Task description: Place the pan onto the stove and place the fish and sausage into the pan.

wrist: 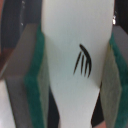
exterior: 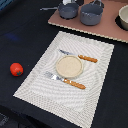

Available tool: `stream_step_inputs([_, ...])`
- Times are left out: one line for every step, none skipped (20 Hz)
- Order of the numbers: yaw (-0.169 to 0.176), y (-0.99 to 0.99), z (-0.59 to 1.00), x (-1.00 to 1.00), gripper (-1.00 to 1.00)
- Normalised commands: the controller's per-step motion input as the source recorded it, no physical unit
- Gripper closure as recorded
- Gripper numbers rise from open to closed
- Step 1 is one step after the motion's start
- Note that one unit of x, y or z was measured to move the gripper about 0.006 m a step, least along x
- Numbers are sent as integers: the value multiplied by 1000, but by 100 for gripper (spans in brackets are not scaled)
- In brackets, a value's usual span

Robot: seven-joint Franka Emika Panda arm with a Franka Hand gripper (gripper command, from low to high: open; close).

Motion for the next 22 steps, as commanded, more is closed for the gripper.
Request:
stream_step_inputs([0, 297, 57, 0, -100])
stream_step_inputs([0, 249, 311, 0, -100])
stream_step_inputs([-33, 157, 551, -37, -100])
stream_step_inputs([-52, 157, 654, -63, -100])
stream_step_inputs([-57, 149, 689, -114, -100])
stream_step_inputs([-54, 160, 760, -129, -100])
stream_step_inputs([-58, 94, 803, -123, -100])
stream_step_inputs([-65, 0, 834, -106, -100])
stream_step_inputs([-75, -283, 831, -31, -100])
stream_step_inputs([-74, -597, 829, -29, -100])
stream_step_inputs([-65, -786, 726, 0, -100])
stream_step_inputs([-56, -823, 666, 0, -100])
stream_step_inputs([-39, -866, 586, 0, -100])
stream_step_inputs([-21, -897, 503, 0, -100])
stream_step_inputs([-11, -914, 414, 0, -100])
stream_step_inputs([-11, -900, 297, 0, -100])
stream_step_inputs([0, -903, 177, -54, -100])
stream_step_inputs([0, -909, 143, -63, -100])
stream_step_inputs([0, -891, 103, -57, -100])
stream_step_inputs([0, -880, 80, -57, -100])
stream_step_inputs([0, -877, 69, -66, -100])
stream_step_inputs([0, -871, 57, -74, -100])
